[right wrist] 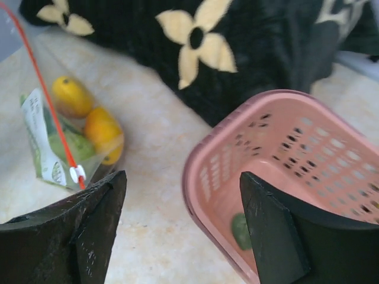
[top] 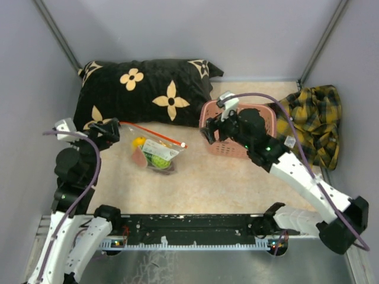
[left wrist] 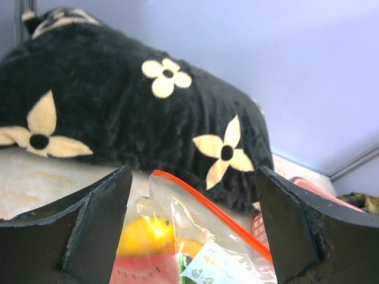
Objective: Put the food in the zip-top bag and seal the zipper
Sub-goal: Reset both arms
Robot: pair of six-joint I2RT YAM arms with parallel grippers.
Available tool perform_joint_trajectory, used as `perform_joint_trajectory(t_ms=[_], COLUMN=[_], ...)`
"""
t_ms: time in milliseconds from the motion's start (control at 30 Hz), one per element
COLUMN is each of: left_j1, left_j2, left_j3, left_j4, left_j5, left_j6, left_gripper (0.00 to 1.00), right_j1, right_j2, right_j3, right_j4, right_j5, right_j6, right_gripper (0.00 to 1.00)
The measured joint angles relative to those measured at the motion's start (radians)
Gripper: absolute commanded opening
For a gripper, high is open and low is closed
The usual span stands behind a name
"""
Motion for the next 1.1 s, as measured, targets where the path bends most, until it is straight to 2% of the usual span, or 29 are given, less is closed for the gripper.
perform_joint_trajectory(t_ms=[100,300,467,600,700,1100], left_j1=[0.0,0.0,0.0,0.0,0.0,0.0], left_j2=[-0.059,-0.2,-0.304,-0.364,-0.383,-0.384], left_j3=[0.074,0.17,0.227,0.22,0.186,0.079], left_j4=[-0.078,-0.217,-0.281,-0.317,-0.336,-0.348], left_j5=[0.024,0.067,0.086,0.077,0.061,0.038], left_j6=[0.028,0.113,0.179,0.2,0.202,0.192], left_gripper=[1.0,1.0,1.0,1.0,1.0,1.0], right_j1=[-0.005,-0.005,-0.005,-0.005,-0.005,-0.005], right_j2=[-0.11,-0.39,-0.686,-0.863,-0.935,-0.951], right_j3=[-0.007,-0.097,-0.227,-0.264,-0.3,-0.34], right_j4=[-0.056,-0.117,-0.134,-0.132,-0.134,-0.162], right_j5=[0.143,0.523,0.709,0.772,0.798,0.789], right_j6=[0.01,0.064,0.088,0.103,0.111,0.129], right_gripper=[0.76,0.77,0.78,0.78,0.78,0.79])
